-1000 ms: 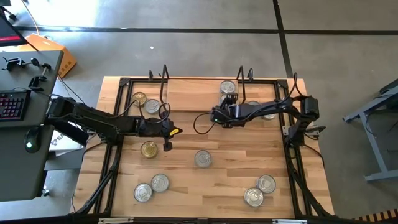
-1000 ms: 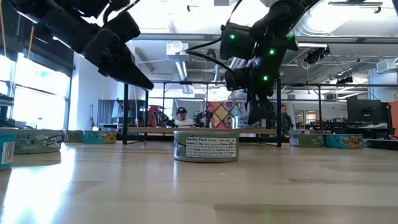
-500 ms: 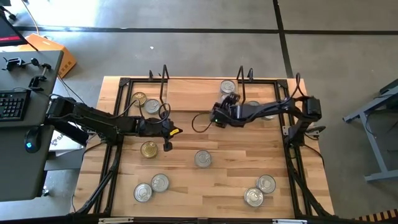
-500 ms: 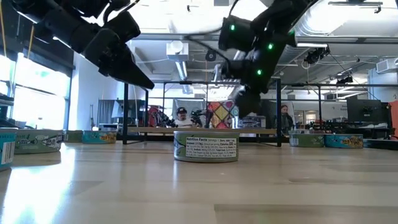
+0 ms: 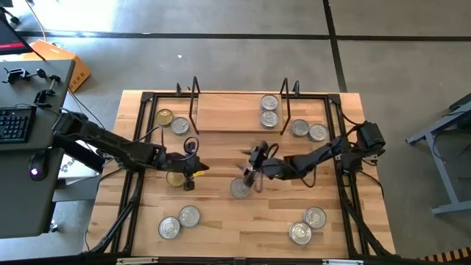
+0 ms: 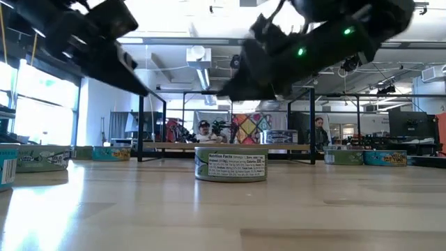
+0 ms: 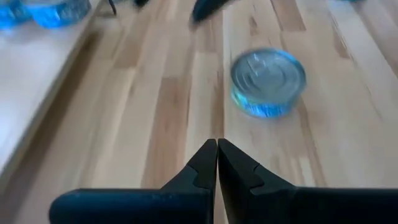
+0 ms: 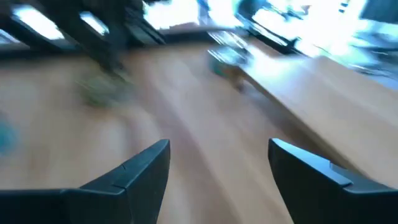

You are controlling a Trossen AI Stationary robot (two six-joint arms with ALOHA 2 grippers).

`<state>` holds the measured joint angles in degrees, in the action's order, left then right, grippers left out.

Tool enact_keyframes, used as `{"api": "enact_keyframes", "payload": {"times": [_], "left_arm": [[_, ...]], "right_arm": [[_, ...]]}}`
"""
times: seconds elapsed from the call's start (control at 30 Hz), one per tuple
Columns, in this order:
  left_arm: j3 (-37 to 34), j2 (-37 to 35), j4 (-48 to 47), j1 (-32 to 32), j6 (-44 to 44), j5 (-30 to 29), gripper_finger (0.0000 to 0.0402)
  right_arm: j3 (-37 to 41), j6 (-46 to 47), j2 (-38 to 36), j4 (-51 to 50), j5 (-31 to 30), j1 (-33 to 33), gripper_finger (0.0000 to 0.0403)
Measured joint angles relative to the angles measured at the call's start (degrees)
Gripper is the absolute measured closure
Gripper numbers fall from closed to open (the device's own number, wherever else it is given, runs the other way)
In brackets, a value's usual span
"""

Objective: Stack canned seafood by type on shelf
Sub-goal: Put the green tuna can on the shelf

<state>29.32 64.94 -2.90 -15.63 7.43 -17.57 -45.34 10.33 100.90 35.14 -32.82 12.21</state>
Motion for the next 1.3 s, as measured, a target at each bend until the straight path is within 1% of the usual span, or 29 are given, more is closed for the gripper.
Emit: {"api": "enact_keyframes", "payload": {"times": [0.07,0.13,0.27,0.33,0.4,0.43,0.6,0.7,0.77,0.83,0.9,1.07,1.17,1.23,1.3], "left_arm": [[0.0,-1.79,-3.82,-1.26,2.27,-0.12,0.0394],[0.02,-3.44,-8.49,-2.61,3.96,-0.16,0.0394],[0.0,-4.9,-15.22,-4.97,5.84,-0.28,0.0394],[-0.16,-4.77,-14.79,-6.05,6.04,-0.94,0.0394],[-1.36,-4.41,-10.58,-7.08,5.57,-1.88,0.0394],[-2.19,-3.94,-6.97,-7.52,4.8,-2.0,0.0394],[-7.21,0.45,15.66,-8.85,-3.23,-1.89,0.0394],[-8.07,4.83,25.95,-8.56,-9.52,0.69,0.0393],[-7.83,8.07,30.86,-7.8,-11.98,3.49,0.039],[-6.46,11.76,33.09,-6.94,-13.15,7.06,0.0383],[-4.31,15.43,33.17,-6.43,-14.44,9.68,0.0372],[1.88,24.62,33.1,-5.73,-20.34,12.81,0.0324],[6.24,28.66,31.39,-5.09,-22.91,15.73,0.0286],[8.5,30.97,28.56,-4.65,-25.54,15.84,0.0264],[10.58,34.02,27.73,-4.12,-30.35,15.65,0.0249]], "right_arm": [[1.52,-0.15,-0.02,6.33,4.13,0.45,0.014],[2.41,-0.2,-0.02,9.46,7.52,0.65,0.014],[2.23,-0.31,-0.02,9.85,12.79,0.65,0.014],[1.67,-0.35,-0.02,9.73,15.14,0.83,0.014],[0.18,-1.76,-0.02,9.89,16.56,1.63,0.014],[-0.69,-3.3,-0.02,9.99,16.84,2.41,0.014],[-5.36,-10.52,-0.02,9.66,15.79,7.24,0.014],[-7.2,-10.28,-0.02,7.28,12.08,10.48,0.014],[-7.82,-8.5,-0.02,5.53,7.65,12.97,0.014],[-8.12,-5.49,-0.02,3.85,2.06,15.58,0.014],[-8.24,-1.96,-0.02,2.66,-3.76,18.22,0.014],[-8.24,6.5,-0.02,-0.54,-16.9,24.17,0.014],[-8.24,11.13,0.03,-2.34,-23.47,26.99,0.014],[-8.24,13.49,0.51,-3.4,-27.05,28.19,0.014],[-8.23,15.03,0.79,-4.76,-30.35,28.99,0.014]]}}
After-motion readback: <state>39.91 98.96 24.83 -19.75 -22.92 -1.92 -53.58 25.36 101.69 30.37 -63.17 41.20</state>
